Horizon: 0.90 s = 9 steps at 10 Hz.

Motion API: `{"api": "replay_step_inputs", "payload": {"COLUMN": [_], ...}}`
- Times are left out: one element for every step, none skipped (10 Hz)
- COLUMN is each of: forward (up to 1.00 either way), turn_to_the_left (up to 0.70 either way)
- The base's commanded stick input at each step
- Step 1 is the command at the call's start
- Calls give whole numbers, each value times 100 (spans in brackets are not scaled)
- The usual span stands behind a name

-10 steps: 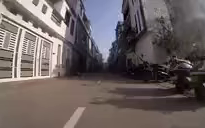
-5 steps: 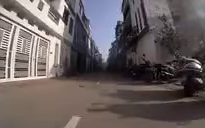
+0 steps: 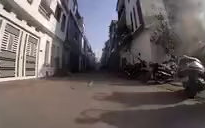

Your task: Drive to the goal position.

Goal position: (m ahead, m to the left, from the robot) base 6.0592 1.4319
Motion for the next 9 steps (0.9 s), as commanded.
{"api": "replay_step_inputs", "payload": {"forward": [70, 70, 70, 70, 70, 70, 70, 70, 70], "turn_to_the_left": [0, 0, 0, 0, 0, 0, 0, 0, 0]}}
